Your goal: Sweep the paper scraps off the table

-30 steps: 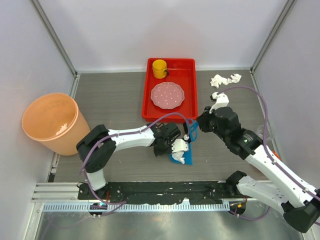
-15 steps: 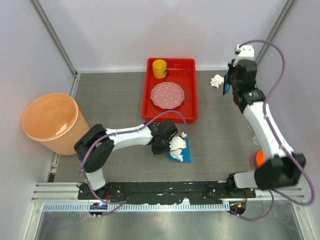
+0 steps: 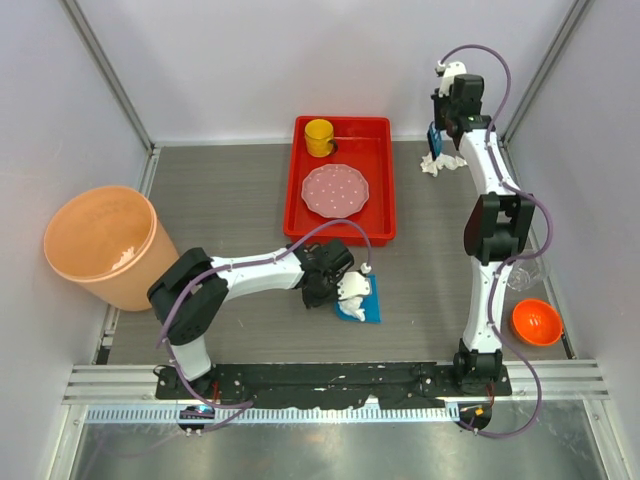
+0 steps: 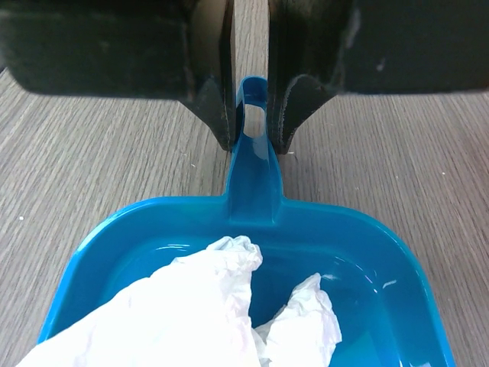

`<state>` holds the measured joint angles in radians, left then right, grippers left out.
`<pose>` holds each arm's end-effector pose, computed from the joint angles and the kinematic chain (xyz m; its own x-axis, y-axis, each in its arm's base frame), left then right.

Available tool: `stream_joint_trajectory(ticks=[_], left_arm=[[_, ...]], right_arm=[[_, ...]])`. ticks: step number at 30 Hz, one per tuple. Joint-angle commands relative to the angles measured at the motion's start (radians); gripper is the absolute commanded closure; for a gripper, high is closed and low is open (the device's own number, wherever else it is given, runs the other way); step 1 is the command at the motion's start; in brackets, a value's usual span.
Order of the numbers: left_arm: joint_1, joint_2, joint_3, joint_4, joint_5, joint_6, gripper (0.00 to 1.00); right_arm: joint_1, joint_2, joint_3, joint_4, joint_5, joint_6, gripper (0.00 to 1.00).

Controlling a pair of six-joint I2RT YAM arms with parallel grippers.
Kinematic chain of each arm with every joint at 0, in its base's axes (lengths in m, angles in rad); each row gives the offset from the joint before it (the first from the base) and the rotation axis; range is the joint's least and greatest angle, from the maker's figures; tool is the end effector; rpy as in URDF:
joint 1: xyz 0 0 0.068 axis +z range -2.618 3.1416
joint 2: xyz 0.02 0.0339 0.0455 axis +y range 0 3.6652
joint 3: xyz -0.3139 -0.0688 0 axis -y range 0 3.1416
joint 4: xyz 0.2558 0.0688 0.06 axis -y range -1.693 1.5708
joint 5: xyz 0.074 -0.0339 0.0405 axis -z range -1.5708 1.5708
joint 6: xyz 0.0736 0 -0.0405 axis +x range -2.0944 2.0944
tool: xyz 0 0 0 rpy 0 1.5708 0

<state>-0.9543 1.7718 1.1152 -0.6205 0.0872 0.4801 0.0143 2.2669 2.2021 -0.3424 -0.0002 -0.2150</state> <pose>0.2055 -0.3012 0.1714 -0.1087 0.9492 -0.2953 0.9895 0.1319 0.0598 0.6159 0.0088 0.3392 -0.3838 -0.2189 -0.8971 -0.0986 0.9757 -0.1958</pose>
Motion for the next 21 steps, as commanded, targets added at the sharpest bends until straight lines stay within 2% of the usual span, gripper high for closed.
stream_joint_trajectory(ticks=[1, 4, 9, 10, 18, 21], left_arm=[[0.008, 0.017, -0.003, 0.013, -0.007, 0.012, 1.00], [0.006, 0.023, 0.003, 0.013, -0.010, 0.015, 1.00], [0.008, 0.015, 0.009, 0.004, -0.015, 0.015, 1.00], [0.008, 0.011, 0.008, 0.004, -0.015, 0.015, 1.00], [0.008, -0.038, 0.003, 0.002, -0.026, 0.015, 1.00], [0.008, -0.052, 0.005, -0.002, -0.029, 0.014, 1.00]], right_arm=[[-0.002, 0.031, 0.107, -0.015, -0.049, -0.032, 0.99], [-0.002, 0.063, 0.097, -0.024, -0.063, -0.031, 0.99], [-0.004, 0.063, 0.058, -0.150, -0.003, 0.006, 0.99], [-0.002, 0.036, 0.010, -0.158, 0.046, 0.008, 0.99], [-0.002, -0.128, -0.227, -0.224, 0.039, 0.098, 0.99], [0.009, -0.283, -0.454, -0.123, 0.032, 0.141, 0.99]])
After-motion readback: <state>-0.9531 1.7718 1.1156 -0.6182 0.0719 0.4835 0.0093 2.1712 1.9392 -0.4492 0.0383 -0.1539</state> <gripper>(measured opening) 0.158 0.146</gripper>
